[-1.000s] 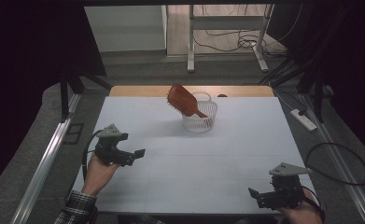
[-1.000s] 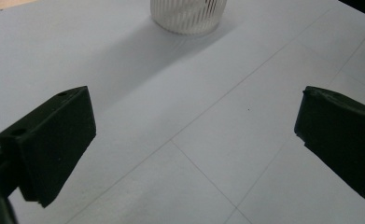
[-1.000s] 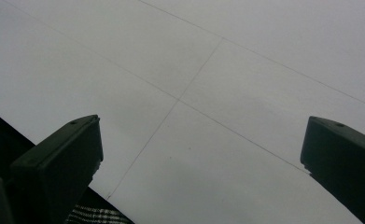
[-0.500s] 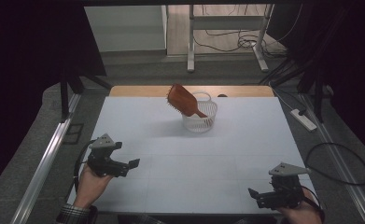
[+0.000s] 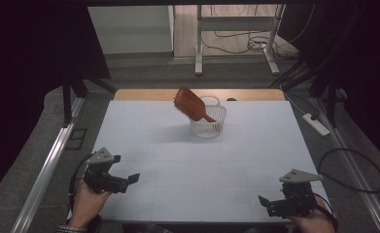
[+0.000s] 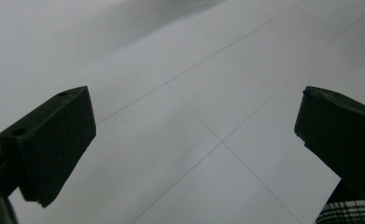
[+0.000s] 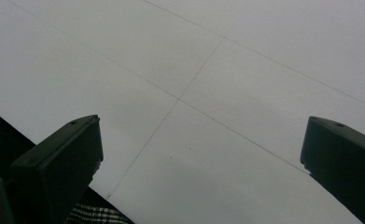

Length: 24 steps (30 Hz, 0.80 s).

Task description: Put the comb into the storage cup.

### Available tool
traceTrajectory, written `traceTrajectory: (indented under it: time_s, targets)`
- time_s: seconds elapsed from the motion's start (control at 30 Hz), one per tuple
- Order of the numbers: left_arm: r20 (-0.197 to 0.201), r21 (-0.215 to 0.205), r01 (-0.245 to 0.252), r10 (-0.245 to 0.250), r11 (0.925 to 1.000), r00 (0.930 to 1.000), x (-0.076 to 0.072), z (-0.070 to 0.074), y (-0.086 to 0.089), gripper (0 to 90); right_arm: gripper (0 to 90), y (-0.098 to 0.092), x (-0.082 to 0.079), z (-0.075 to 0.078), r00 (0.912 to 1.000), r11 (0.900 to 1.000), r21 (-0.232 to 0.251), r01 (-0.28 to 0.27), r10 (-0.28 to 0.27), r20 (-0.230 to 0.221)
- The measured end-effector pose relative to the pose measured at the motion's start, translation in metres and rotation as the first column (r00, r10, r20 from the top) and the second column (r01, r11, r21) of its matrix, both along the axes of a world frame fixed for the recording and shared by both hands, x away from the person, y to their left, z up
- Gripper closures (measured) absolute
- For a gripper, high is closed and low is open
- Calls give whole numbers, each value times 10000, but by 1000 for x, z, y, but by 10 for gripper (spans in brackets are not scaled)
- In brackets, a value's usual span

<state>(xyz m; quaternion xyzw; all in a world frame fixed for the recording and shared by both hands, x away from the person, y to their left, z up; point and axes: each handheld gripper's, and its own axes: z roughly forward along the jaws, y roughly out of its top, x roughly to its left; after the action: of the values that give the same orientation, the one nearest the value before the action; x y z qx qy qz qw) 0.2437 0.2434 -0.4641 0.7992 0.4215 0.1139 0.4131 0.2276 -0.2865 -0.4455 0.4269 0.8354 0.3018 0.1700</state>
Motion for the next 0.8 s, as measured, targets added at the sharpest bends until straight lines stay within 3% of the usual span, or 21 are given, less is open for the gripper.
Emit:
traceTrajectory:
  time_s: [0.8]
  targets:
    - [-157, 375, -302, 308, 9988, 9994, -27, -4, 13, 0, 0, 1, 0, 0, 10000, 10000, -73, 8, -8, 5]
